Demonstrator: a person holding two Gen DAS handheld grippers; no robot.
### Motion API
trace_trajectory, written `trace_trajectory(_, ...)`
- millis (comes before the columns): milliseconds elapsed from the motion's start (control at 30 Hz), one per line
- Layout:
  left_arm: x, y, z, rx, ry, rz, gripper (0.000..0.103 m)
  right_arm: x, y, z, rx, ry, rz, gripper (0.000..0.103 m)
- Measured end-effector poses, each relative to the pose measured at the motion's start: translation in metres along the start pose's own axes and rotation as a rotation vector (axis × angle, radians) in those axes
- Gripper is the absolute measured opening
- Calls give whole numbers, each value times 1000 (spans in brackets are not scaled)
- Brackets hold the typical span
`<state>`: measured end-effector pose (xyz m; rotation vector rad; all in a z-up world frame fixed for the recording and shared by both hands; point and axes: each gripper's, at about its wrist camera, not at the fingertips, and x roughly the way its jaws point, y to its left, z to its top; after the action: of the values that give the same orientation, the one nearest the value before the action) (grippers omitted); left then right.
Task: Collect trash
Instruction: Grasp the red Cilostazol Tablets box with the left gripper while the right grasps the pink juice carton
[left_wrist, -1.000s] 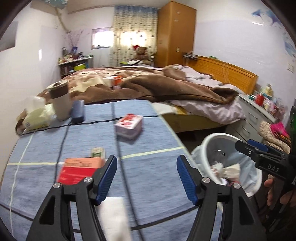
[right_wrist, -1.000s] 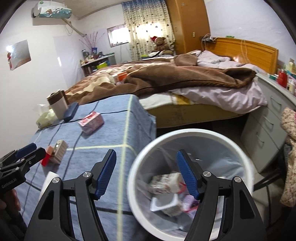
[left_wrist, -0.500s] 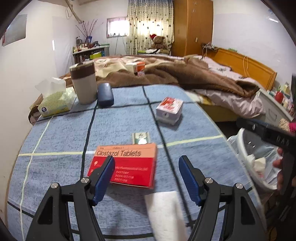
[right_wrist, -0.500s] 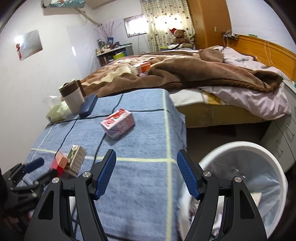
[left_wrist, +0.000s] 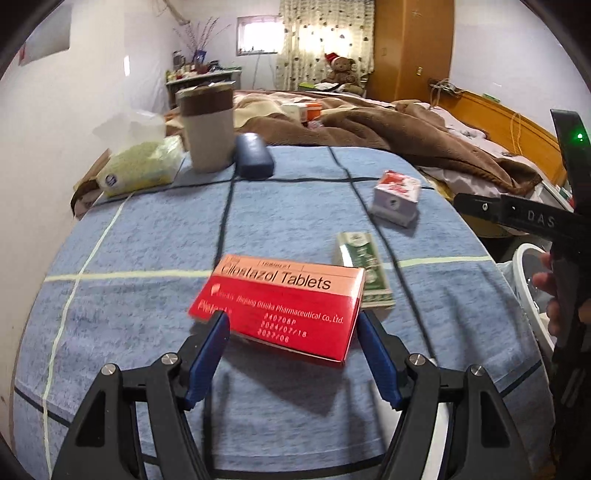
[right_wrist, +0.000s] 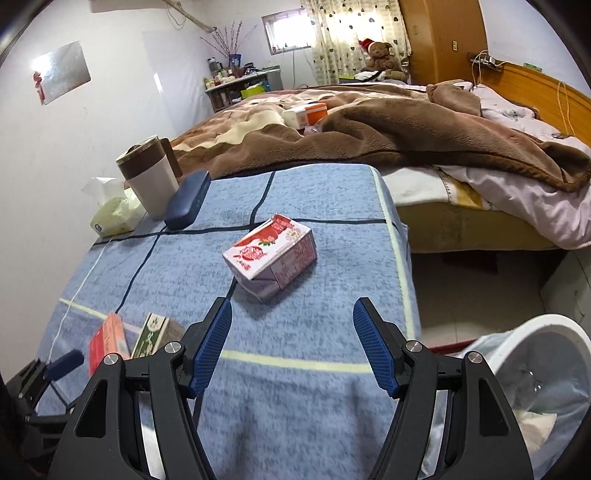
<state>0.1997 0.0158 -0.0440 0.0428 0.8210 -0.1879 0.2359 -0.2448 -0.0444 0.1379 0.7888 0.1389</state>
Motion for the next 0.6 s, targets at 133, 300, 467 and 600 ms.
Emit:
trace_trajectory(133,1,17,-4,-19,13,27,73,10,4,5,5,15,2,70)
trace_trajectory(300,0,37,-4,-89,19,26,74,21,7,14,16,22,0,70)
trace_trajectory(467,-1,58,-2,-182,16,-1,80,34,9,28,40,37,7,70)
trace_trajectory(600,4,69,7,-262,13,-41,82,41,10,35,64,41,3,70)
